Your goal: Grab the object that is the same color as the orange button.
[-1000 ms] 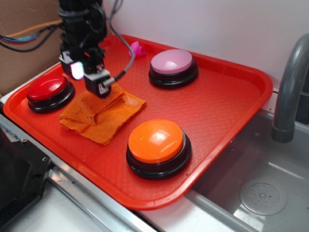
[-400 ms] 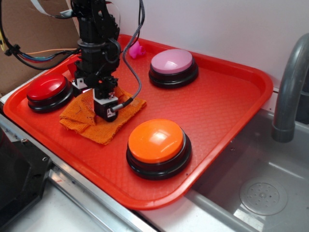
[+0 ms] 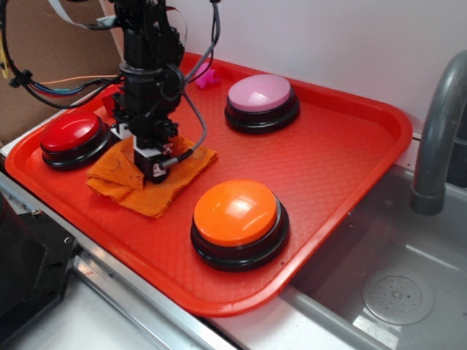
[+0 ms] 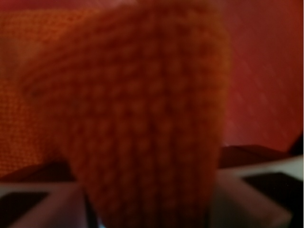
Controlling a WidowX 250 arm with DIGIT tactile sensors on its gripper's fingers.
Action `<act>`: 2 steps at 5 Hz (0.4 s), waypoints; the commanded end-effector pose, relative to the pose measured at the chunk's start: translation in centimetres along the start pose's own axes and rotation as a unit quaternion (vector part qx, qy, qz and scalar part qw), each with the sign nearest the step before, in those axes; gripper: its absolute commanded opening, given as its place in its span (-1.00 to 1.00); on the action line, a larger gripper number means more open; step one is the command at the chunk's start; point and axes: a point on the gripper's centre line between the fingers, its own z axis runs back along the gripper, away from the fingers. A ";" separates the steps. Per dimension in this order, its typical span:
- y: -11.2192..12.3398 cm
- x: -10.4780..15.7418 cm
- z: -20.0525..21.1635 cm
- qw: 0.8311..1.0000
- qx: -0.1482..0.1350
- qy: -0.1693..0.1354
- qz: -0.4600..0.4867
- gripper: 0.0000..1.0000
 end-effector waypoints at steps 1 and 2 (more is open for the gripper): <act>2.2 -2.9 10.9 0.997 0.006 -0.082 0.002 -1.00; 3.1 -5.5 15.2 0.994 -0.009 -0.105 0.028 -1.00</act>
